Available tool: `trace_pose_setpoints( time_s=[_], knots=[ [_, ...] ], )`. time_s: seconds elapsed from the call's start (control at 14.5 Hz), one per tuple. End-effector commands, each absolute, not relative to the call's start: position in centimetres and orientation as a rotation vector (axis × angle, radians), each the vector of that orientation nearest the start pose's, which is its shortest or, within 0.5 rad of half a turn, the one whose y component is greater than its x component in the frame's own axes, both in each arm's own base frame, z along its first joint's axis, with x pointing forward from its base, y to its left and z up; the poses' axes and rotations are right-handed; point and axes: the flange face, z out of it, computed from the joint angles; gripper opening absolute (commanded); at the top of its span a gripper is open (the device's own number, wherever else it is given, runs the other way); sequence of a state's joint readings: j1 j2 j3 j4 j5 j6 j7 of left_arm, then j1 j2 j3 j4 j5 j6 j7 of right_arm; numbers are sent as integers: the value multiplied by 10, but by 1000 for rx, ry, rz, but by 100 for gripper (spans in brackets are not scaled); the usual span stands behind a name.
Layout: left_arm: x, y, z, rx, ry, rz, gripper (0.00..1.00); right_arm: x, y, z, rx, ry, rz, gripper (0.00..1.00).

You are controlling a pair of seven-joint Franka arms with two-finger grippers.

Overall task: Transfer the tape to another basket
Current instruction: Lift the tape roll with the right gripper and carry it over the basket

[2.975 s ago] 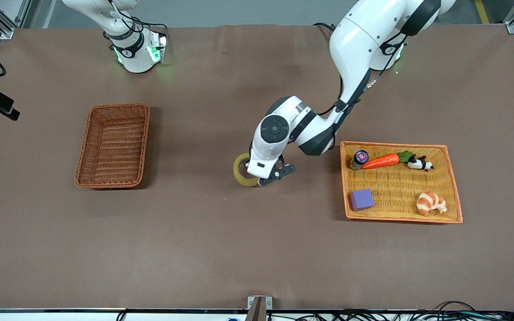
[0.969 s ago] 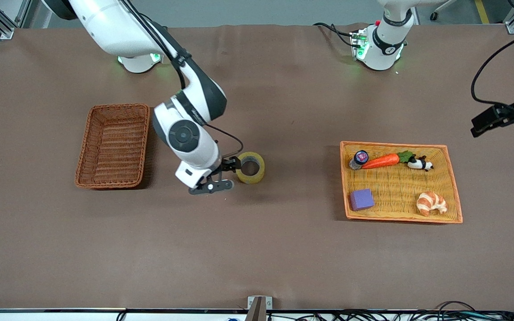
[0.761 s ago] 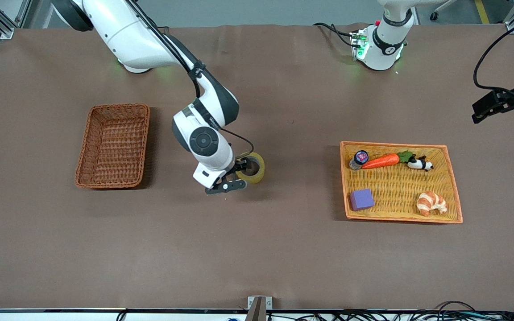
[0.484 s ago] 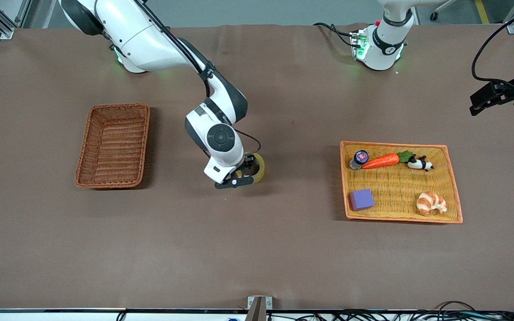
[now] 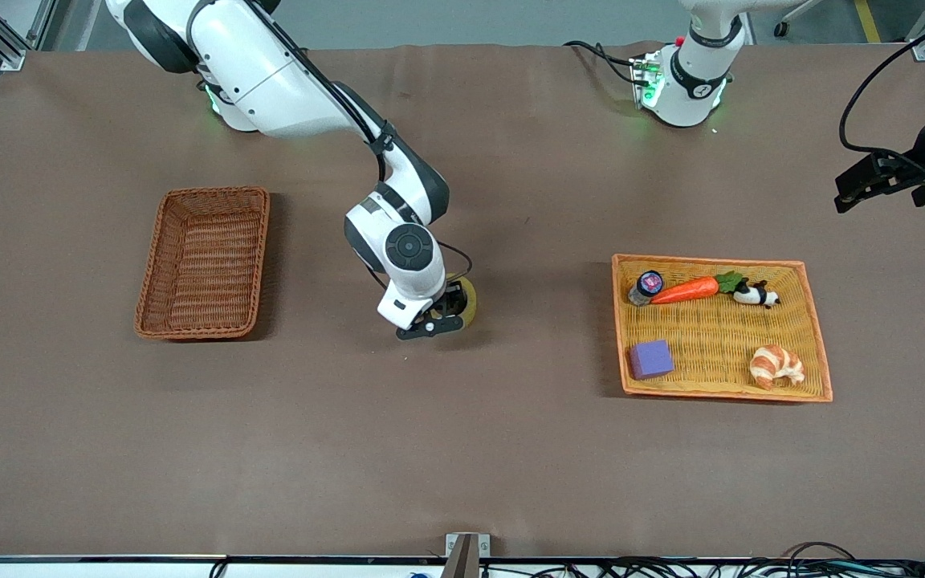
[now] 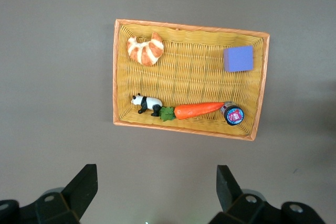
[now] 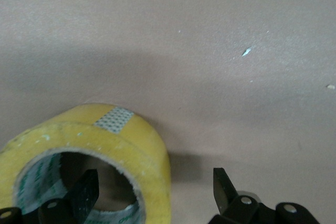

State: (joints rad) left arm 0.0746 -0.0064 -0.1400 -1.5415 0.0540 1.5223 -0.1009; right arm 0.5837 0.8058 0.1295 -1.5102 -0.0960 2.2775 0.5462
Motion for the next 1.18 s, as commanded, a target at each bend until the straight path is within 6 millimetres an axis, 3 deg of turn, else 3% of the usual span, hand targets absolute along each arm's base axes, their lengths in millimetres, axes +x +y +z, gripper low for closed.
trace_pose_setpoints(
  time_s=[0.0, 0.14, 0.28, 0.42, 0.55, 0.62, 0.83, 0.97, 1.11],
  knots=[
    [548, -32, 639, -3102, -33, -19, 100, 546, 449, 183, -3148, -325, 10, 65],
    [548, -31, 639, -3104, -35, -18, 100, 543, 452, 183, -3151, -321, 15, 34],
    [547, -31, 640, -3103, -35, -18, 100, 543, 452, 183, -3161, -207, 13, 3],
    [547, -31, 640, -3104, -35, -21, 100, 544, 452, 188, -3167, -152, 19, 0],
    [547, -31, 640, -3104, -35, -21, 100, 549, 445, 206, -3191, -123, 58, 0],
    [547, -30, 641, -3102, -37, -23, 100, 551, 439, 224, -3207, -115, 77, 0],
    [548, -28, 641, -3102, -42, -26, 100, 565, 389, 330, -3269, -17, 137, 0],
    [548, -28, 642, -3102, -45, -30, 100, 577, 335, 386, -3285, -44, 189, 0],
    [548, -27, 643, -3102, -47, -33, 100, 589, 271, 421, -3291, -119, 275, 0]
  ],
)
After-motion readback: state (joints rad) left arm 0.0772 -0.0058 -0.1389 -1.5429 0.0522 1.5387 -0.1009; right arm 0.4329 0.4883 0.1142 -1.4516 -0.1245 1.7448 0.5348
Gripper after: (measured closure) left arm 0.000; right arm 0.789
